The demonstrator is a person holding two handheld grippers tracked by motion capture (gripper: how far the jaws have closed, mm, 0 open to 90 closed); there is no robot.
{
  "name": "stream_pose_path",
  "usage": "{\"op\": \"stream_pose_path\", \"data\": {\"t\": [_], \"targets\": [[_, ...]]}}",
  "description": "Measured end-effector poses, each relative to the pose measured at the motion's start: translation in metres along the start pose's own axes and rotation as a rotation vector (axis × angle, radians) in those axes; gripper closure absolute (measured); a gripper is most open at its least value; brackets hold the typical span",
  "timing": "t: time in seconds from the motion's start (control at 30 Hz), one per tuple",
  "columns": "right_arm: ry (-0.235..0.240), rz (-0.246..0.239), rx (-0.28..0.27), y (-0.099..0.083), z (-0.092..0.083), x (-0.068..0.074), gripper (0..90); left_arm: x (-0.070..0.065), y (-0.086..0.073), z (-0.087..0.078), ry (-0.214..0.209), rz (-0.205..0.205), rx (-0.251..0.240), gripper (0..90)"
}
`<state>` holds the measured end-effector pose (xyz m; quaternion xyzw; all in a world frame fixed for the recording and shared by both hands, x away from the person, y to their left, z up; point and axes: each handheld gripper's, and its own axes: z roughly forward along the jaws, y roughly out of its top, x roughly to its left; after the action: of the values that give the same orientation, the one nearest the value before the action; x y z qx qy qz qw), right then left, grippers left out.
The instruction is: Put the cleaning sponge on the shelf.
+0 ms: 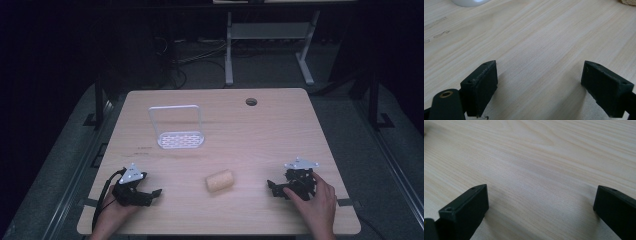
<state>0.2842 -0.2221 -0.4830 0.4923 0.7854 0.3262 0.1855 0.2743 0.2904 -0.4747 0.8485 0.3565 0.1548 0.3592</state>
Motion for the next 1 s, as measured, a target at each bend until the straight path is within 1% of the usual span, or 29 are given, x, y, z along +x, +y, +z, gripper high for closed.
{"op": "stream_pose_path", "data": {"t": [0.27, 0.37, 0.47, 0.57, 0.77, 1.0], "targets": [[0.002, -0.001, -0.002, 0.0, 0.0, 0.0, 0.0, 0.0, 0.0, 0.0, -0.003, -0.001, -0.002, 13.4], [0.002, 0.0, -0.003, 0.0, 0.0, 0.0, 0.0, 0.001, 0.003, 0.001, -0.006, -0.01, 0.005, 13.5], [0.002, -0.001, -0.003, 0.0, 0.0, 0.0, 0.0, 0.001, 0.005, 0.002, -0.016, 0.0, 0.01, 13.6], [0.001, -0.001, -0.004, 0.0, 0.0, 0.0, 0.0, 0.0, 0.006, 0.003, -0.022, 0.002, 0.011, 13.6], [0.001, -0.001, -0.004, 0.0, 0.0, 0.0, 0.0, -0.002, 0.014, 0.003, -0.034, 0.015, -0.004, 13.7], [0.002, -0.003, -0.003, 0.0, 0.0, 0.0, 0.0, -0.004, 0.021, 0.004, -0.047, 0.016, -0.017, 13.6]]}}
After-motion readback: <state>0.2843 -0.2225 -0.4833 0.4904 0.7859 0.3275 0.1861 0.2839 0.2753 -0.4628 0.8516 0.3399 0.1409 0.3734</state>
